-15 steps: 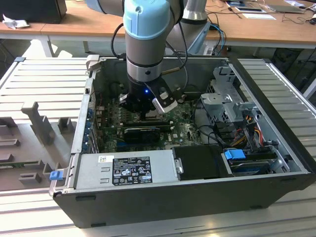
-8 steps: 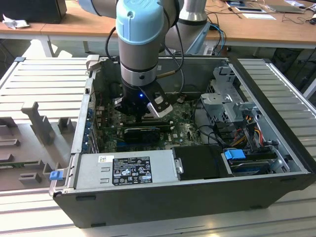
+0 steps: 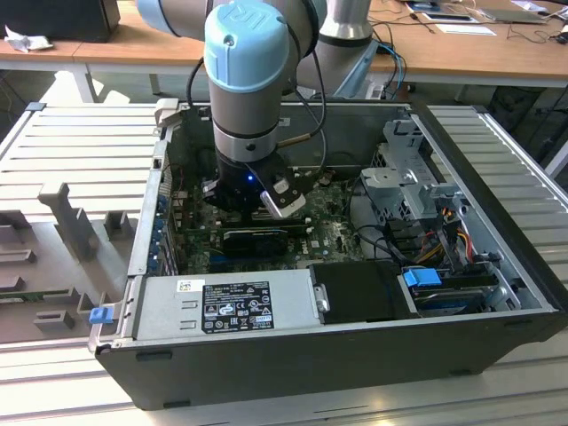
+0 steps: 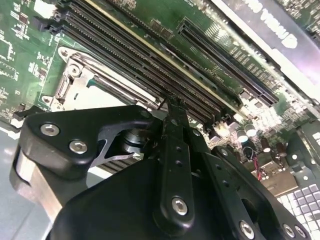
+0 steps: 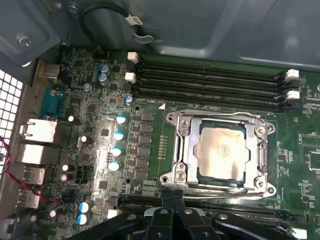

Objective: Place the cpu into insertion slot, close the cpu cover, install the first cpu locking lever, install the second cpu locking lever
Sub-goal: 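Install the second cpu locking lever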

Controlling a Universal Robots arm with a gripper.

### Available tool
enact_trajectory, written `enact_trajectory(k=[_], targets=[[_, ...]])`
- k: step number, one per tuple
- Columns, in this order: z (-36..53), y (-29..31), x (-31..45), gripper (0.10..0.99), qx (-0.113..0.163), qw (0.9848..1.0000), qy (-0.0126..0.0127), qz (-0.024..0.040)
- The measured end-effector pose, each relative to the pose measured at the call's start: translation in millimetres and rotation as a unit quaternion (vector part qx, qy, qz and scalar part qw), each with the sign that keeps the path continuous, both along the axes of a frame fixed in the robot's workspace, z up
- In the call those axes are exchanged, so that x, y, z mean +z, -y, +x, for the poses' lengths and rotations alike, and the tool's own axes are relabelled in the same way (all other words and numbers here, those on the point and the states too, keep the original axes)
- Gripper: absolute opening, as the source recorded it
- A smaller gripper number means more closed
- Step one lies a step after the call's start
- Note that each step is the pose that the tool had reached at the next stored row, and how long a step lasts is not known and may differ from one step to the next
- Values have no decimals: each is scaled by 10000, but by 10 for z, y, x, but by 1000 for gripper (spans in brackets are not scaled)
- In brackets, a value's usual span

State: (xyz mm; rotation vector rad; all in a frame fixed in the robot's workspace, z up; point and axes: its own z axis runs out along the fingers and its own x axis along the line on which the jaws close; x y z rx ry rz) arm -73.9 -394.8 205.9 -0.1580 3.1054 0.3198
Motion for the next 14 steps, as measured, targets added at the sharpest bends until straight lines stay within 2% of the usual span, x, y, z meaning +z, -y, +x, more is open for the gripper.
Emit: enact_trajectory(k=[6,8,11,14], targets=[[-27,1,-53,106,0,9998,1,185],[-28,0,-73,106,0,9996,3,278],[-37,0,-90,106,0,9993,3,375],[-72,0,-96,106,0,9992,2,411]])
